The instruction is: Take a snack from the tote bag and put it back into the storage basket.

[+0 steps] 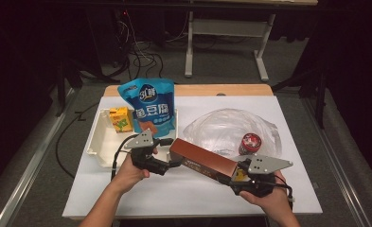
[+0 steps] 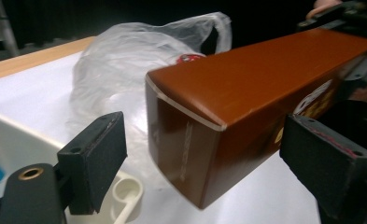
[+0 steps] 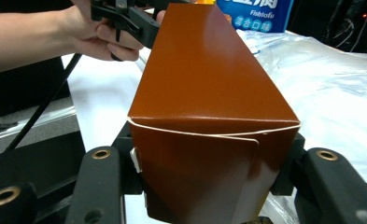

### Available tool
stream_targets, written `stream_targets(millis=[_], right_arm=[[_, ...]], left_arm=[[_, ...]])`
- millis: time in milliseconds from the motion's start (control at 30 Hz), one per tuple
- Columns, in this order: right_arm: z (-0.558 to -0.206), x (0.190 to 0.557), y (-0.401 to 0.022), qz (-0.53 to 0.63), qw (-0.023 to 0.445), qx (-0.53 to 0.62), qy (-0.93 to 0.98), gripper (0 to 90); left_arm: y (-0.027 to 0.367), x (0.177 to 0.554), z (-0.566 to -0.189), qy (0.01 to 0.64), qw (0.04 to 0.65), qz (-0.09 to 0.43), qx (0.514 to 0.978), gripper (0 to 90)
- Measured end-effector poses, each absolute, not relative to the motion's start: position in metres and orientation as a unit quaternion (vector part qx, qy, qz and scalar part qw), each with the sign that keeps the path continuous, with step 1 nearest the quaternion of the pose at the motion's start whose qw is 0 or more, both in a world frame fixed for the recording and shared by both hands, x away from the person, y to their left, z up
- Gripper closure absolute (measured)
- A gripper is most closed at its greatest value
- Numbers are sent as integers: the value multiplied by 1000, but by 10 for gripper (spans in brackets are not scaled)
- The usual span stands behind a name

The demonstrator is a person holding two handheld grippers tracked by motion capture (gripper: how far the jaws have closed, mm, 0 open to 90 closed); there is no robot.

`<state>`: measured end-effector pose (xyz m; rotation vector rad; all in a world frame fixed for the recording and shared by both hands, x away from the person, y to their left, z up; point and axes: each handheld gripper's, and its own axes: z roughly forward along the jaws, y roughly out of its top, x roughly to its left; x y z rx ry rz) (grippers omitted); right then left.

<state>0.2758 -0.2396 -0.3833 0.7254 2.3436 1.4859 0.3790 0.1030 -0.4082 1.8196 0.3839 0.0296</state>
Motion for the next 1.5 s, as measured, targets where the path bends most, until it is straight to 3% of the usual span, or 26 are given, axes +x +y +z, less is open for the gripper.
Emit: stream_targets(millis=[633, 767, 800, 900, 967, 1133, 1500], right_arm=[[-387, 282, -242, 518, 100, 219, 821, 465], [-392, 287, -250, 541, 73, 224, 807, 434], [-393, 288, -254, 547, 70, 229, 802, 392], [-397, 292, -260, 549, 84, 260, 790, 259], [-398, 294, -262, 545, 86, 270, 789, 206], [-395, 290, -266, 544, 118, 282, 781, 156], [-398, 289, -280, 534, 162, 340, 757, 152]], left_arm=[[94, 375, -411, 117, 580, -26, 806, 163], [102, 372, -412, 101, 599, -30, 794, 274], [104, 370, -411, 91, 606, -38, 789, 330], [104, 362, -408, 63, 612, -61, 786, 439], [102, 356, -407, 59, 616, -54, 784, 463], [110, 352, -408, 79, 634, -46, 768, 474], [151, 350, -402, 128, 646, 2, 752, 477]])
